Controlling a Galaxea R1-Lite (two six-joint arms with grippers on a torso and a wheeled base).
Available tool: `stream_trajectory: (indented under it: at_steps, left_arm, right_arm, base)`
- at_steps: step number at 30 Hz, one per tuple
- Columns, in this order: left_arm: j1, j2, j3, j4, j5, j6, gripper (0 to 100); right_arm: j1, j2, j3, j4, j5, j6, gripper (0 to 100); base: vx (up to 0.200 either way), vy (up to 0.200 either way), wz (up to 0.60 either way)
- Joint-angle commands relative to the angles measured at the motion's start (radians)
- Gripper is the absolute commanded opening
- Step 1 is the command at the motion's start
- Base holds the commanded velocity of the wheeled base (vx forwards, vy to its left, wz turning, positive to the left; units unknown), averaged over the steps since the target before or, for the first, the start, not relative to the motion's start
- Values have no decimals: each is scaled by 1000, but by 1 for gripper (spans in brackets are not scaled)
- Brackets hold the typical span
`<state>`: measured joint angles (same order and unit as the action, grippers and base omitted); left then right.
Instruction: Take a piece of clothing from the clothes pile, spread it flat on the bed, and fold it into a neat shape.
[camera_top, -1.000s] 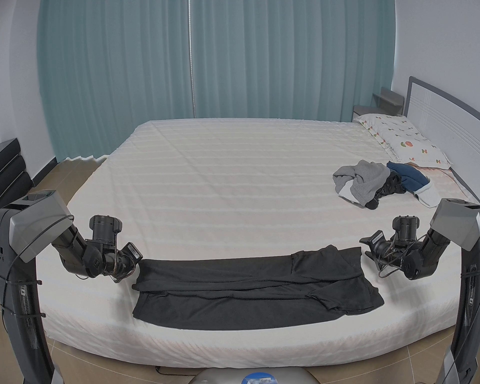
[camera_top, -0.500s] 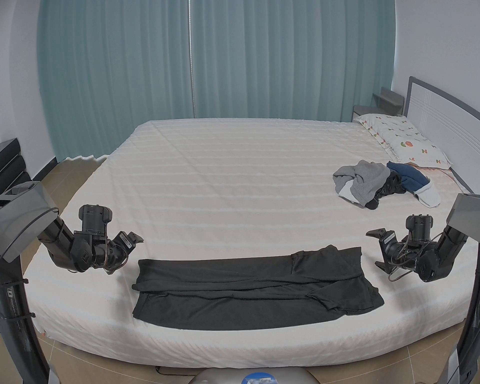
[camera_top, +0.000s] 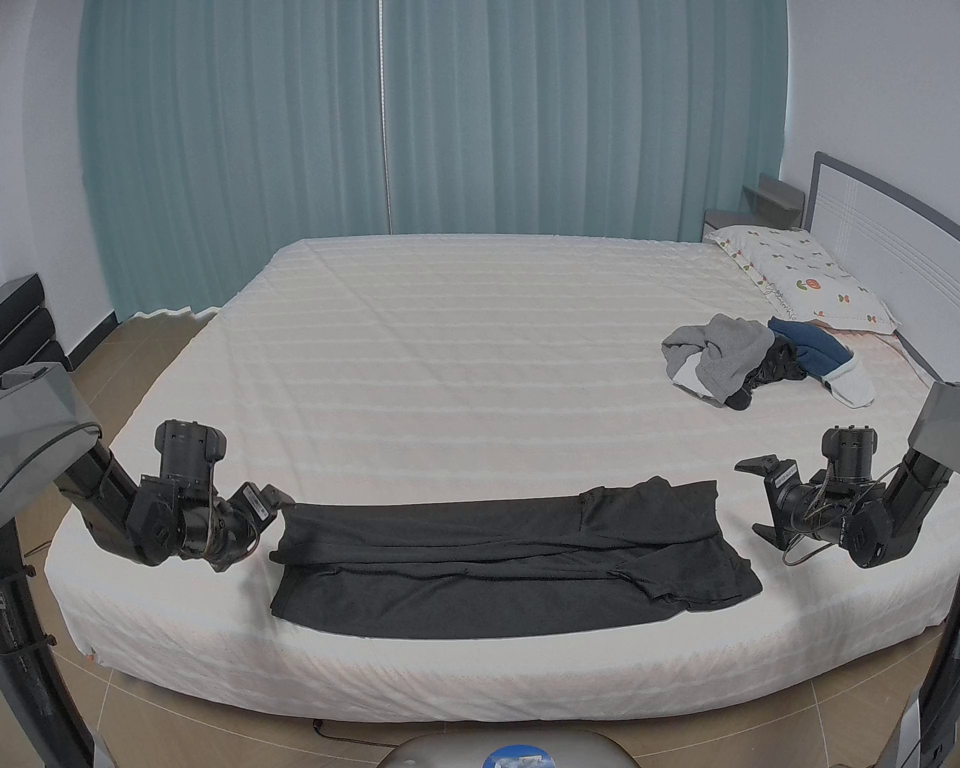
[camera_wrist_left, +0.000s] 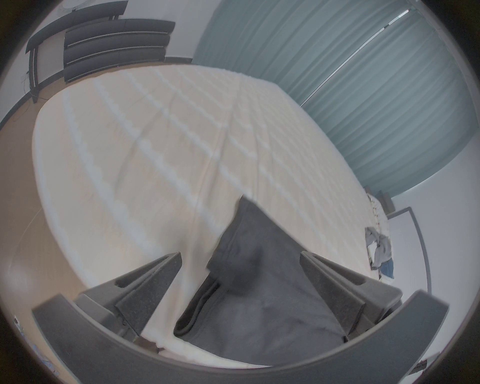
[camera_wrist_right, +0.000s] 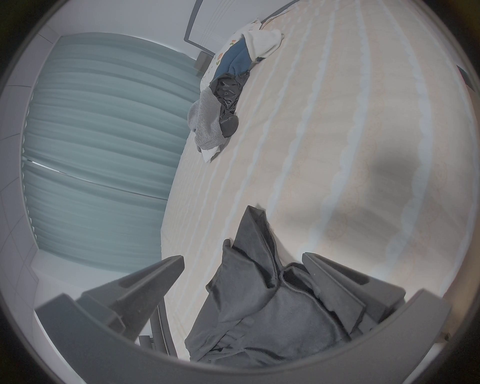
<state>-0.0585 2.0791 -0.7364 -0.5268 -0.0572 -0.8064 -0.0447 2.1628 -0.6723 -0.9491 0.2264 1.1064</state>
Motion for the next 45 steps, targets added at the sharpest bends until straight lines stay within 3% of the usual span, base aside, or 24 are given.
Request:
stream_trajectory:
  at_steps: [1, 8, 20, 21, 26, 45]
  left_arm:
    - [-40, 2, 120, -30, -4, -4, 100]
    - [-72, 27, 226, -159, 4, -2, 100]
    - [-112, 98, 216, -200, 13, 0, 100]
    - [-112, 98, 218, -205, 14, -2, 0]
    - [-107, 90, 235, -205, 50, -13, 0]
    - [-86, 42, 316, -200, 82, 53, 0]
  right_arm:
    - [14, -17, 23, 0, 1, -5, 100]
    - [62, -115, 105, 3, -4, -33, 100]
    - [68, -118, 152, 16, 2, -120, 100]
    - [68, -123, 162, 18, 2, -137, 100]
    - [66, -132, 183, 76, 2, -223, 100]
    - [80, -124, 183, 116, 1, -244, 100]
  base:
    - [0, 0, 0]
    - [0, 0, 0]
    - [0, 0, 0]
    - [0, 0, 0]
    - [0, 0, 0]
    - [0, 0, 0]
